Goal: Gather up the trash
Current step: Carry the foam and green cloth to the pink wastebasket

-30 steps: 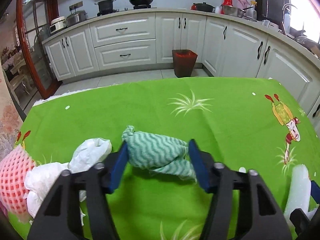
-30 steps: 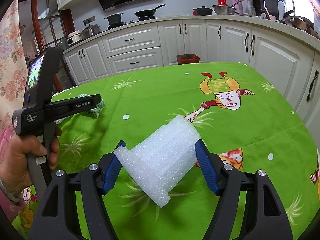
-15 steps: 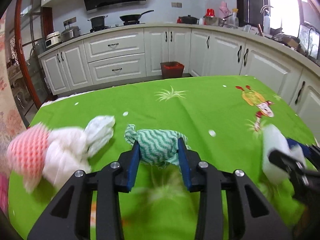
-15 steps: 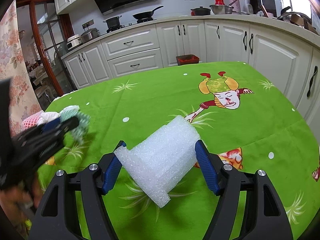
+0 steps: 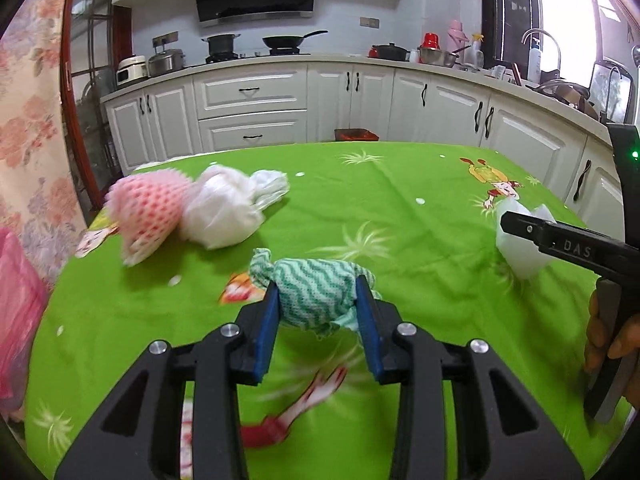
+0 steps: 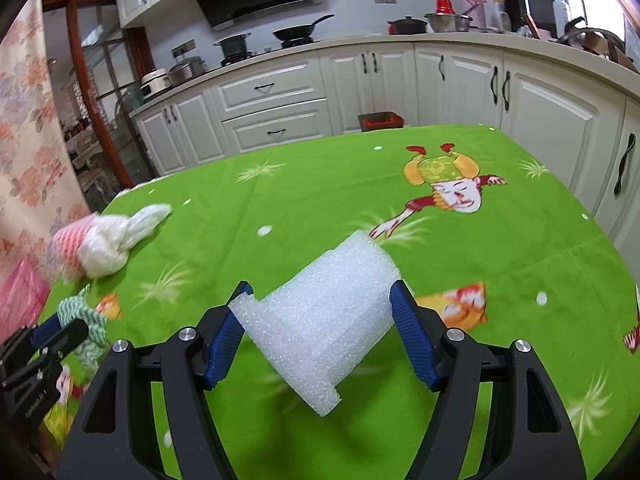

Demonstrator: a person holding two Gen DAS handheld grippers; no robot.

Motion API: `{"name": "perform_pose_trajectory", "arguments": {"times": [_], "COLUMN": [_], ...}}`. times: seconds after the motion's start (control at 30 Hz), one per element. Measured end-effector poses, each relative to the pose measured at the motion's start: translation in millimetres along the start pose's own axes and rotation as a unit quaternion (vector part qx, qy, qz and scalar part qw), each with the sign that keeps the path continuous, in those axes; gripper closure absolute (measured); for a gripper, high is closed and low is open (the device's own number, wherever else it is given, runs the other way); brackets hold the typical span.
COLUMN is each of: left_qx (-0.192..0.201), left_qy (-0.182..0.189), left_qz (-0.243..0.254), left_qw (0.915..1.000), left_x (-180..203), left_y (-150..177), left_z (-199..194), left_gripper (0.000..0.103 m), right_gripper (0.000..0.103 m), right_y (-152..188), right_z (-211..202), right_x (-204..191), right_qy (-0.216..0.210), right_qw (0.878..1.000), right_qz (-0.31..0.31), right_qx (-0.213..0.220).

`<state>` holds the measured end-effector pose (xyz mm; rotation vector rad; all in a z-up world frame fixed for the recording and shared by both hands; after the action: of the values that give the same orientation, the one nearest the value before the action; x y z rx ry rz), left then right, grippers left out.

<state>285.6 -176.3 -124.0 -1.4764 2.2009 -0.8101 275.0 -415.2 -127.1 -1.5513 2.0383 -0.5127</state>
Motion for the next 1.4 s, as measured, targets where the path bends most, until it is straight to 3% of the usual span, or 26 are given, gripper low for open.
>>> {"name": "perform_pose_trajectory", "arguments": {"times": [0.3,0.7,1.0,1.4], "left_qx": [0.013,0.04,0.057,0.103], "left_qy": [-0.008,-0.049,-0.079,-0.125], "left_qz": [-0.029,-0.056,-0.082,-0.128], "left_qw": [0.9995,0.9964,0.9918,0.9784], "left_x": [-35.3,-87.9,-125.6,-190.2], "left_y": [44.9,93.5,110.7,103.3], "left_z": [-41.9,-97.9,-128.4,-183.2], "left_gripper": [0.067,0.067,0.067,0.067], "right_gripper": [0.036,0.036,0.036,0.036], "right_y": [48.1,91.8,101.7,77.8], "right_z": [-31.3,-56.3,-60.5,-60.7], "right_x": [-52.3,-155.4,-220.9,-307.1], "right_qy": [-0.025,-0.082,-0.121,-0.184], "right_qw": [0.998,0.981,0.962,0.937], "right_qz": [-0.055,-0.176,-0.242,-0.296], "right_qx": [-0.006,-0.017,-0.021,-0.008]}}
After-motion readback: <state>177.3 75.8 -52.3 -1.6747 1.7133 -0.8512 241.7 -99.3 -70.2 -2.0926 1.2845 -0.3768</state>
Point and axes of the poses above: each gripper's, at about its wrist camera, not at the fingertips, and z roughly the way its jaws point, x to its right, y to its underside, the point moved 4 cm from there along z, roughly the way its jaws point, and after that the axes turned 13 degrees about -x, right-handed, at the moved point
